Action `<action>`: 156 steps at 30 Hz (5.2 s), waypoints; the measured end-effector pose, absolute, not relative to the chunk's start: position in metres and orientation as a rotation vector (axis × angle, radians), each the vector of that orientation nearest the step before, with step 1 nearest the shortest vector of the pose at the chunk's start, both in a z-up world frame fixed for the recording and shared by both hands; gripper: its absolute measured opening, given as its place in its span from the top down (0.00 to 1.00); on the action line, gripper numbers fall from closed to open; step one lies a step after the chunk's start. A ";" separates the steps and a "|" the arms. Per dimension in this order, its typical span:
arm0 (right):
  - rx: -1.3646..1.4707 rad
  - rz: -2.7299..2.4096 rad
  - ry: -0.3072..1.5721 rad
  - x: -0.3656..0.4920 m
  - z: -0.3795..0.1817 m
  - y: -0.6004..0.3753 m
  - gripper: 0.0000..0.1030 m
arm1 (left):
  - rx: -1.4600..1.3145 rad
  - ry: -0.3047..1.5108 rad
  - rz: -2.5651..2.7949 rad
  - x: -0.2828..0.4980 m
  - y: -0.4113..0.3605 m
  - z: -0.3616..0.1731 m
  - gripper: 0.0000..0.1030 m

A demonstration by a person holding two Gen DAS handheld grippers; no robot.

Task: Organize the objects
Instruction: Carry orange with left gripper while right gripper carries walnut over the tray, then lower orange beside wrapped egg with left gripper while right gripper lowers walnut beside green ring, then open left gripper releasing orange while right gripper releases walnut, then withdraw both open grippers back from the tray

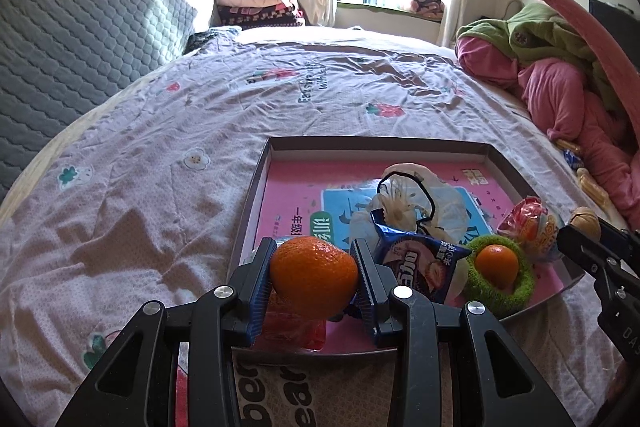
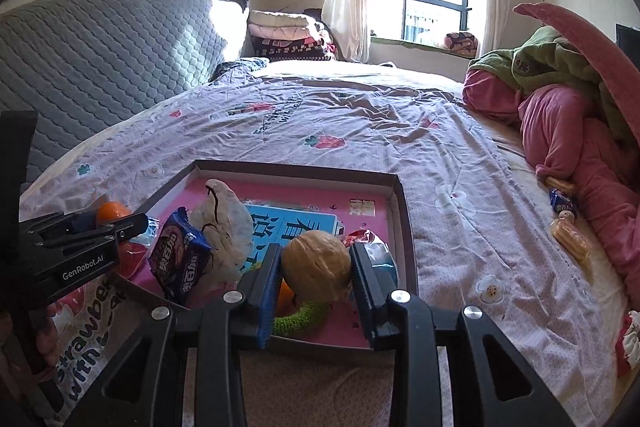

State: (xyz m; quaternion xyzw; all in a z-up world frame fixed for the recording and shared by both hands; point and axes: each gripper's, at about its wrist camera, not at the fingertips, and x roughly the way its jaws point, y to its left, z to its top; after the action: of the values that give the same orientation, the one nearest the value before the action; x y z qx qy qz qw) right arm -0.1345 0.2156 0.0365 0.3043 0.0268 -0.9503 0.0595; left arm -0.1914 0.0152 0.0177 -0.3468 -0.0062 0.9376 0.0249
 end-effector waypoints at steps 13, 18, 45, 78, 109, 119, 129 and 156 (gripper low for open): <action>0.974 -2.852 0.111 -0.137 0.023 0.211 0.67 | -1.023 0.039 2.866 -0.181 0.033 0.018 0.62; 0.993 -2.841 0.124 -0.138 0.020 0.210 0.67 | -1.026 0.067 2.836 -0.180 0.045 0.013 0.62; 1.062 -2.821 0.130 -0.144 0.004 0.212 0.67 | -1.085 0.045 2.808 -0.187 0.050 0.000 0.62; 1.128 -2.824 0.003 -0.154 -0.009 0.229 0.67 | -1.199 -0.033 2.770 -0.198 0.041 -0.013 0.62; 1.110 -2.858 -0.034 -0.147 -0.001 0.239 0.57 | -1.169 -0.057 2.761 -0.191 0.038 -0.002 0.62; 1.097 -2.859 -0.045 -0.146 0.002 0.237 0.55 | -1.139 -0.054 2.773 -0.184 0.039 0.006 0.62; 1.077 -2.847 -0.045 -0.144 0.006 0.230 0.46 | -1.128 -0.079 2.782 -0.179 0.037 0.012 0.56; 0.922 -2.869 -0.064 -0.119 0.034 0.222 0.30 | -0.982 -0.086 2.844 -0.143 0.024 0.040 0.29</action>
State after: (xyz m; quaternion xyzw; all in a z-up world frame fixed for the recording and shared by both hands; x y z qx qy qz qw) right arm -0.1191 0.2221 0.0342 0.3054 -0.0211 -0.9498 0.0638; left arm -0.1434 0.0238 0.0401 -0.3257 -0.0285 0.9428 0.0658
